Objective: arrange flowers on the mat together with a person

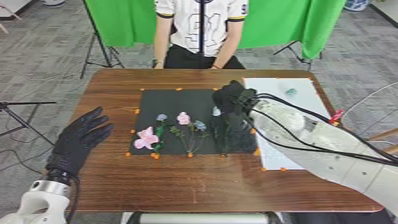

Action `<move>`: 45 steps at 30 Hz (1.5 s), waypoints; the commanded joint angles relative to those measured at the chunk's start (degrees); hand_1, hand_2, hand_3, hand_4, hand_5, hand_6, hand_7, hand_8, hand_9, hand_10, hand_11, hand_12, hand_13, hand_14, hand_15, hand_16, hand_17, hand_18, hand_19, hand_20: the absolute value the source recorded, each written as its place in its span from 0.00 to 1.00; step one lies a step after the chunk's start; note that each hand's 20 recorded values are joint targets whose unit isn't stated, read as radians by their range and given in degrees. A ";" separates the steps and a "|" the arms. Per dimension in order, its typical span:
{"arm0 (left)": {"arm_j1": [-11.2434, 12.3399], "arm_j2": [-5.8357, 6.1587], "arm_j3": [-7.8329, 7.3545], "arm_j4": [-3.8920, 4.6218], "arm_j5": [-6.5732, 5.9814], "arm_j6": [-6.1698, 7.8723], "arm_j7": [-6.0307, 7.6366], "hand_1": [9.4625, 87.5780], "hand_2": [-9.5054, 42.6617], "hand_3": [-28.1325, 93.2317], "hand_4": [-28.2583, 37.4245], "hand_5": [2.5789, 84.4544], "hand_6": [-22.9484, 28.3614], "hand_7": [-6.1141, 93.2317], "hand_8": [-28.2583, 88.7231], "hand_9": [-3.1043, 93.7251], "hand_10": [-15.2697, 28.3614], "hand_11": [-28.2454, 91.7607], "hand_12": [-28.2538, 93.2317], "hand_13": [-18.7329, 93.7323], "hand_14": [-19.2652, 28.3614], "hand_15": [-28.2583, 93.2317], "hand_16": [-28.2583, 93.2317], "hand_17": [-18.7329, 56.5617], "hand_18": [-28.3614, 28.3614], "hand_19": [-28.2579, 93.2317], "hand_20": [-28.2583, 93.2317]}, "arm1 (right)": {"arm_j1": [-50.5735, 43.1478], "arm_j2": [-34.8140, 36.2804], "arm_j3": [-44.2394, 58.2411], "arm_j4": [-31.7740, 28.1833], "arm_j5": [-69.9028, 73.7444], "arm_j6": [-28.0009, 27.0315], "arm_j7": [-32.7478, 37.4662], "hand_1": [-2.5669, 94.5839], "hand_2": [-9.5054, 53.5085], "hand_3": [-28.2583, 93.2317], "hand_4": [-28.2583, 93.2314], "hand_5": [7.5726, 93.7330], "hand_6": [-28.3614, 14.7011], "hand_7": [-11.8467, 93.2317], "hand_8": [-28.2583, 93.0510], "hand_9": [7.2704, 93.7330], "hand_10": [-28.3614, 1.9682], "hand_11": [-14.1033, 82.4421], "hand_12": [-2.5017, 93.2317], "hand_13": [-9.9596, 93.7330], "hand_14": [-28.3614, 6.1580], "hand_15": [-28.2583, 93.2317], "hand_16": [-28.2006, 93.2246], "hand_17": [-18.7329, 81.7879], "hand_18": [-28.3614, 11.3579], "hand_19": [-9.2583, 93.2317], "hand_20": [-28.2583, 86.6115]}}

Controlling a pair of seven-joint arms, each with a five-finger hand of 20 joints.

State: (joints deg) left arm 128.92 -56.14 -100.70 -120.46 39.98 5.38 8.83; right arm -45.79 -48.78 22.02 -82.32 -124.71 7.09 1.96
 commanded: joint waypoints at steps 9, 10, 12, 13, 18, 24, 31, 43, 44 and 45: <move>1.19 -0.20 -0.14 -0.08 0.26 0.16 0.42 0.21 0.17 0.82 0.03 0.39 0.53 0.24 0.17 0.36 0.62 0.44 0.38 0.42 0.72 0.52 0.22 0.17 0.90 0.65 0.28 | -14.91 5.86 21.37 -10.74 19.48 0.89 -3.94 0.21 0.15 0.97 0.02 0.27 0.57 0.33 0.13 0.40 0.48 0.51 0.32 0.54 0.52 0.75 0.41 0.34 0.23 0.64 0.53; 1.24 -0.17 -0.20 -0.07 0.30 0.09 0.55 0.21 0.17 0.82 0.03 0.39 0.53 0.24 0.17 0.36 0.62 0.44 0.38 0.42 0.72 0.52 0.22 0.17 0.90 0.65 0.28 | -18.53 6.50 25.78 -12.86 23.14 1.04 -4.20 0.21 0.16 0.97 0.02 0.27 0.57 0.31 0.14 0.39 0.48 0.50 0.32 0.53 0.53 0.74 0.40 0.34 0.23 0.64 0.53; 1.52 0.06 -0.09 -0.19 0.26 0.85 1.27 0.21 0.17 0.82 0.03 0.39 0.53 0.24 0.17 0.36 0.62 0.44 0.38 0.42 0.72 0.52 0.22 0.17 0.90 0.65 0.28 | -27.30 6.86 36.00 -17.62 32.78 0.47 -3.88 0.20 0.21 0.97 0.02 0.29 0.58 0.30 0.14 0.36 0.49 0.39 0.29 0.43 0.51 0.60 0.37 0.32 0.23 0.60 0.51; 1.77 0.24 0.02 -0.34 0.41 1.66 1.90 0.21 0.17 0.82 0.03 0.39 0.53 0.24 0.17 0.36 0.62 0.44 0.38 0.42 0.72 0.52 0.22 0.17 0.90 0.65 0.28 | -31.10 7.20 40.46 -19.68 38.62 -0.60 -4.05 0.19 0.24 0.97 0.03 0.33 0.57 0.29 0.14 0.36 0.49 0.37 0.29 0.40 0.51 0.55 0.39 0.31 0.23 0.59 0.50; 1.97 -0.45 -1.09 -0.70 1.82 1.06 1.30 0.21 0.17 0.82 0.04 0.40 0.53 0.25 0.17 0.37 0.62 0.44 0.38 0.42 0.72 0.52 0.22 0.17 0.89 0.65 0.28 | -50.02 5.14 60.83 -26.21 61.65 -7.74 -9.13 0.19 0.30 0.98 0.05 0.40 0.57 0.30 0.14 0.35 0.46 0.32 0.29 0.37 0.50 0.45 0.45 0.28 0.22 0.57 0.48; 1.59 -1.08 -0.76 -0.57 3.69 -0.30 1.81 0.23 0.17 0.82 0.04 0.40 0.53 0.24 0.17 0.37 0.62 0.43 0.38 0.44 0.72 0.51 0.22 0.19 0.92 0.64 0.27 | -68.38 -2.78 77.82 -33.17 60.31 -9.89 -10.69 0.19 0.28 0.98 0.05 0.40 0.57 0.25 0.15 0.34 0.47 0.27 0.28 0.36 0.49 0.39 0.47 0.27 0.21 0.54 0.47; 1.37 -1.83 0.53 -0.57 4.04 1.06 3.14 0.22 0.16 0.82 0.04 0.40 0.53 0.25 0.17 0.37 0.62 0.43 0.38 0.43 0.72 0.50 0.22 0.18 0.89 0.64 0.27 | -80.10 -13.27 84.04 -38.68 65.05 -7.67 -8.02 0.15 0.34 0.96 0.05 0.37 0.58 0.21 0.16 0.35 0.46 0.22 0.28 0.38 0.46 0.35 0.50 0.27 0.20 0.52 0.47; 1.23 -3.55 0.00 -0.88 9.46 -3.16 0.33 0.23 0.14 0.82 0.04 0.39 0.52 0.24 0.17 0.36 0.61 0.42 0.37 0.41 0.70 0.49 0.23 0.17 0.87 0.62 0.28 | -80.63 -16.75 84.39 -38.18 65.28 -10.84 -6.26 0.15 0.36 0.97 0.05 0.37 0.55 0.22 0.17 0.35 0.43 0.24 0.28 0.40 0.45 0.38 0.50 0.26 0.17 0.54 0.48; 0.89 -3.62 0.41 -0.69 9.13 -2.70 0.44 0.23 0.14 0.82 0.04 0.39 0.52 0.24 0.17 0.36 0.61 0.42 0.37 0.41 0.70 0.48 0.23 0.17 0.87 0.62 0.28 | -79.87 -16.86 83.84 -37.51 64.71 -10.66 -6.35 0.15 0.36 0.97 0.05 0.37 0.56 0.23 0.17 0.35 0.43 0.24 0.28 0.40 0.45 0.38 0.50 0.26 0.17 0.54 0.48; 0.04 -3.42 1.24 -0.33 9.35 -2.02 1.00 0.23 0.14 0.82 0.04 0.39 0.52 0.24 0.17 0.36 0.61 0.42 0.38 0.41 0.70 0.48 0.23 0.17 0.87 0.62 0.28 | -78.95 -16.89 83.51 -36.72 64.73 -10.68 -6.35 0.15 0.36 0.97 0.05 0.37 0.56 0.23 0.17 0.36 0.43 0.24 0.28 0.40 0.45 0.38 0.50 0.27 0.18 0.54 0.48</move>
State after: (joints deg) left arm 129.39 -58.75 -101.29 -121.11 50.90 2.57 9.75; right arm -127.12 -64.04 107.28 -121.21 -58.35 -2.70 -4.72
